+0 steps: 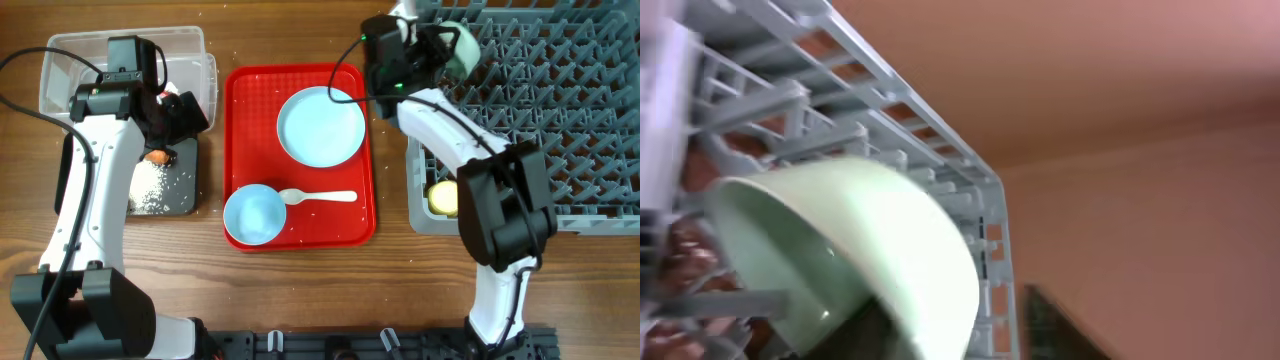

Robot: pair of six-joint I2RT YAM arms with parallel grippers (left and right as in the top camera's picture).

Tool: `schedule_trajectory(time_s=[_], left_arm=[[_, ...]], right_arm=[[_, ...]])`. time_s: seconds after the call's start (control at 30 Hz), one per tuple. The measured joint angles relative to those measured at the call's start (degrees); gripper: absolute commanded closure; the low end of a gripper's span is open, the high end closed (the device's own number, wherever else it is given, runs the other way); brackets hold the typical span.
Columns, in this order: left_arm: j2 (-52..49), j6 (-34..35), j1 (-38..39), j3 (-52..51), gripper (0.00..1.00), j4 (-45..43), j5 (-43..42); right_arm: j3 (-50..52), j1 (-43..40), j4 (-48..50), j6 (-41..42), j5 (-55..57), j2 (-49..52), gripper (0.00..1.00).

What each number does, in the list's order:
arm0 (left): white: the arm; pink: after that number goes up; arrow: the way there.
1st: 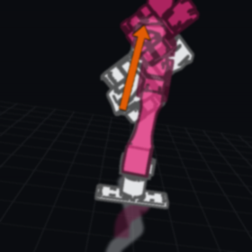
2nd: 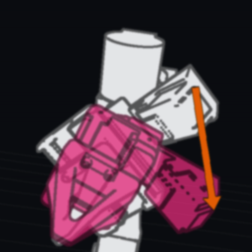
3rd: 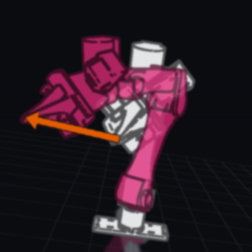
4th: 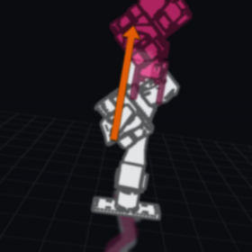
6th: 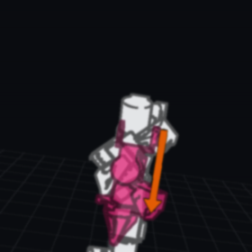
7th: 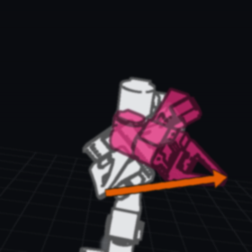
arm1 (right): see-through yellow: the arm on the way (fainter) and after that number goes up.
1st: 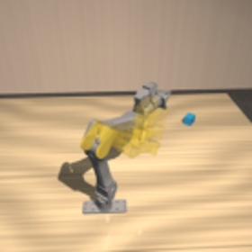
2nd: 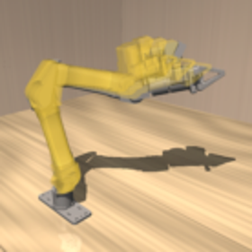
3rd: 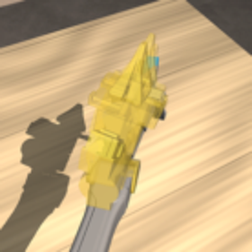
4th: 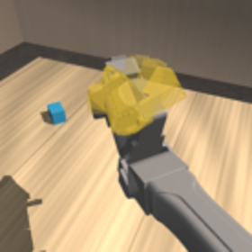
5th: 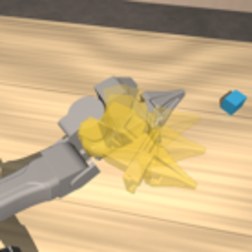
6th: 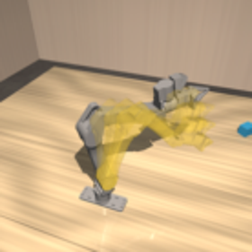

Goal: Sort waste into correct bins and load items into the dishwasher rack
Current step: 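Lift the green bowl and set it in the rack's back row, then grasp the light-blue bowl on the red tray with the right gripper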

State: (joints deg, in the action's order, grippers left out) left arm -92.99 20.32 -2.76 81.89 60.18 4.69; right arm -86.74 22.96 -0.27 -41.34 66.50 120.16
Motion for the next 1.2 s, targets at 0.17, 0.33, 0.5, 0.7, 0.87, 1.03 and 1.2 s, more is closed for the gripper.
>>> schedule_trajectory(time_s=[0.17, 0.33, 0.5, 0.7, 0.87, 1.03, 1.2], left_arm=[[0.0, 0.0, 0.0, 0.0, 0.0, 0.02, -0.02], [0.0, 0.0, 0.0, 0.0, 0.0, 0.02, 0.0], [0.0, 0.0, 0.0, -0.02, 0.0, 0.0, 0.0], [0.0, 0.0, 0.0, -0.02, 0.0, 0.02, -0.02], [0.0, 0.0, 0.0, -0.02, 0.0, 0.02, 0.0], [0.0, 0.0, 0.0, -0.02, 0.0, -0.04, -0.02], [0.0, 0.0, 0.0, -0.02, 0.0, 0.0, -0.02]], right_arm=[[0.0, 3.04, -0.28, 1.73, -0.02, 0.24, 0.01], [0.0, 3.15, -0.94, 6.58, -0.02, 0.37, 0.0], [-0.44, 5.38, -17.55, 18.1, -10.4, -0.37, 0.0], [-0.28, 7.43, -35.78, 40.33, -47.43, -9.75, 0.0], [0.42, 7.45, -39.45, 49.33, -82.07, -13.6, 0.07], [11.15, 9.79, -32.37, 66.4, -94.71, -13.68, 0.26], [19.91, 16.04, -27.12, 82.79, -91.86, -13.6, 0.3]])
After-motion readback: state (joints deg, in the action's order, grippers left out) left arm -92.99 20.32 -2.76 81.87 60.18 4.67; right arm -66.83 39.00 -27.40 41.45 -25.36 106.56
